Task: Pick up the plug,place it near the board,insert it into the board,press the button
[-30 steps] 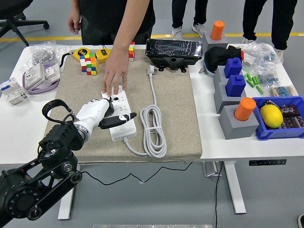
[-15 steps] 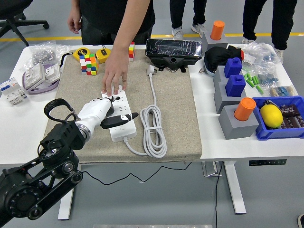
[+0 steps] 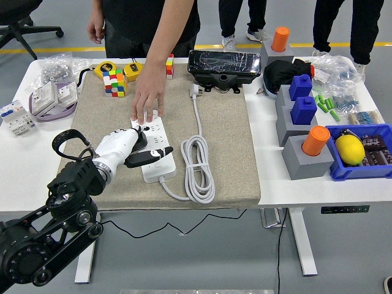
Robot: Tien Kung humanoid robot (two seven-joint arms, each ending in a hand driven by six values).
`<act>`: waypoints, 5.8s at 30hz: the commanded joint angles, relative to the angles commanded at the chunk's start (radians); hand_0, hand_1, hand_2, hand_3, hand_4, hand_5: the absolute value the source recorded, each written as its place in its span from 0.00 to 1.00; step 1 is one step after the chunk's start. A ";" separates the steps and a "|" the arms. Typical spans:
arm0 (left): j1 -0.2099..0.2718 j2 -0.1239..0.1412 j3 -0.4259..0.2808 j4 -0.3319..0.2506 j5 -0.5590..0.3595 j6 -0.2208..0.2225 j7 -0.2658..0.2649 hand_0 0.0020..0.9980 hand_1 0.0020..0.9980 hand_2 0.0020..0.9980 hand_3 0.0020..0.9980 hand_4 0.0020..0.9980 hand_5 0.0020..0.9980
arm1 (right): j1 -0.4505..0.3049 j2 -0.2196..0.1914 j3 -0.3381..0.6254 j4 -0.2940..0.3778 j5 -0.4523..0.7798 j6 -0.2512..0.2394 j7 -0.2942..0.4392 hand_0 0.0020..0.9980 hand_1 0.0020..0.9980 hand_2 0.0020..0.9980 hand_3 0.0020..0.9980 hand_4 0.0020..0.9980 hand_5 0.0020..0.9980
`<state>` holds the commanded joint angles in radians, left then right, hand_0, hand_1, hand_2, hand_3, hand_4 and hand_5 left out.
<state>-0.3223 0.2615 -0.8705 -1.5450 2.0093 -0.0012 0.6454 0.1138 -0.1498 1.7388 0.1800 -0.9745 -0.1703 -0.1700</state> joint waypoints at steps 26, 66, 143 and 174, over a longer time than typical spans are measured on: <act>-0.031 -0.019 0.037 0.020 -0.011 0.002 0.000 0.98 0.95 0.93 0.94 1.00 1.00 | 0.004 -0.002 0.008 0.000 -0.003 -0.002 0.000 0.77 0.75 0.74 0.77 1.00 1.00; 0.020 0.024 -0.062 -0.234 0.067 0.016 -0.098 0.77 0.80 0.83 0.91 1.00 0.65 | 0.006 -0.003 0.004 0.000 0.000 -0.008 0.000 0.77 0.75 0.74 0.77 1.00 1.00; -0.013 0.024 -0.044 -0.013 0.173 -0.505 -0.189 0.20 0.00 0.11 0.86 0.40 0.00 | 0.009 -0.004 0.004 0.000 0.001 -0.013 -0.006 0.77 0.74 0.74 0.77 1.00 1.00; -0.025 0.039 -0.077 -0.122 0.190 -0.511 -0.187 0.20 0.00 0.10 0.83 0.39 0.00 | 0.013 -0.005 0.008 0.000 -0.002 -0.013 -0.004 0.77 0.74 0.74 0.77 1.00 1.00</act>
<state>-0.3477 0.3007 -0.9480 -1.6673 2.1989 -0.5121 0.4586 0.1263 -0.1544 1.7463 0.1800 -0.9767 -0.1831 -0.1742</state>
